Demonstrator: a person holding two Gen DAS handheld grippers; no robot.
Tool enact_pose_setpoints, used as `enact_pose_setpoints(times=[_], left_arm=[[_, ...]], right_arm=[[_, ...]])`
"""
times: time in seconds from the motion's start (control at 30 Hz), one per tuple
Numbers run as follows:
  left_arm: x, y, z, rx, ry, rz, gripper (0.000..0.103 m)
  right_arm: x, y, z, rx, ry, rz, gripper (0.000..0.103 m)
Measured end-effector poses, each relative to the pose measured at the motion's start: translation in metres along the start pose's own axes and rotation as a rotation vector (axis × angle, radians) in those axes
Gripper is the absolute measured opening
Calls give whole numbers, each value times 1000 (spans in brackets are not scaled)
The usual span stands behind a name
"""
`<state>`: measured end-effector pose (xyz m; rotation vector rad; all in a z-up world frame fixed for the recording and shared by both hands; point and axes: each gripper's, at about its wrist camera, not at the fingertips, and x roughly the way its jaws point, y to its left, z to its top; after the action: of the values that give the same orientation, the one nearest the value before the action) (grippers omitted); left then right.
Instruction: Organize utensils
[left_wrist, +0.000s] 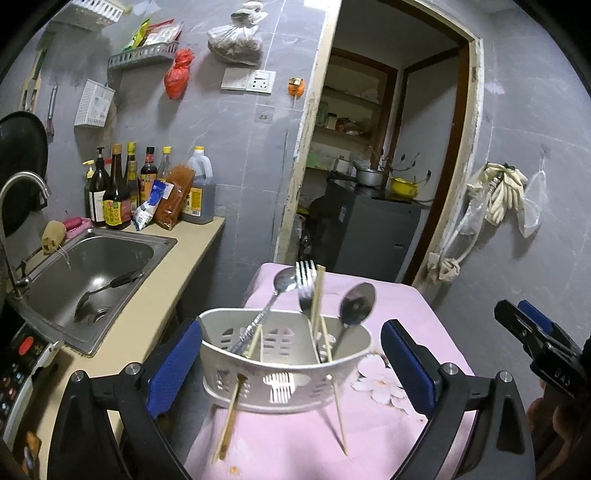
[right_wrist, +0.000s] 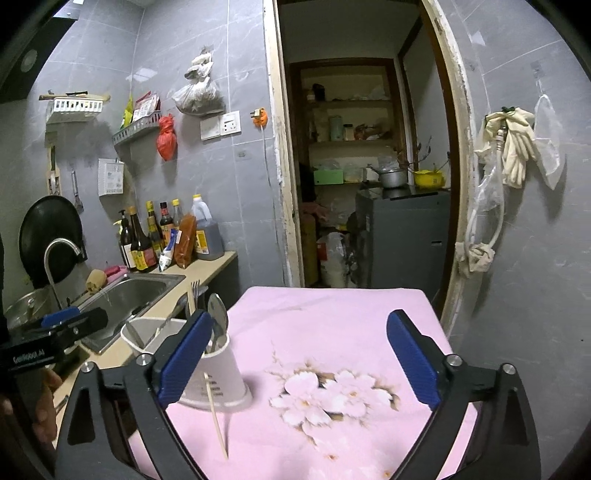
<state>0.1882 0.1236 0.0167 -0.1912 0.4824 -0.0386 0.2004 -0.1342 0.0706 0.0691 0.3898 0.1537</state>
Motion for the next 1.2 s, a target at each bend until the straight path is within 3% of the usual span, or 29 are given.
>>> enact_pose_setpoints(times=[0.27, 0.63, 1.2], left_arm=[[-47, -27, -11, 20, -10, 29, 98], [-116, -51, -55, 35, 5, 55, 102], [-143, -63, -71, 51, -13, 42, 102]], right_arm=[[-60, -22, -7, -9, 3, -1, 101], [-132, -41, -31, -20, 43, 24, 101], [-150, -46, -38, -29, 38, 39, 101]])
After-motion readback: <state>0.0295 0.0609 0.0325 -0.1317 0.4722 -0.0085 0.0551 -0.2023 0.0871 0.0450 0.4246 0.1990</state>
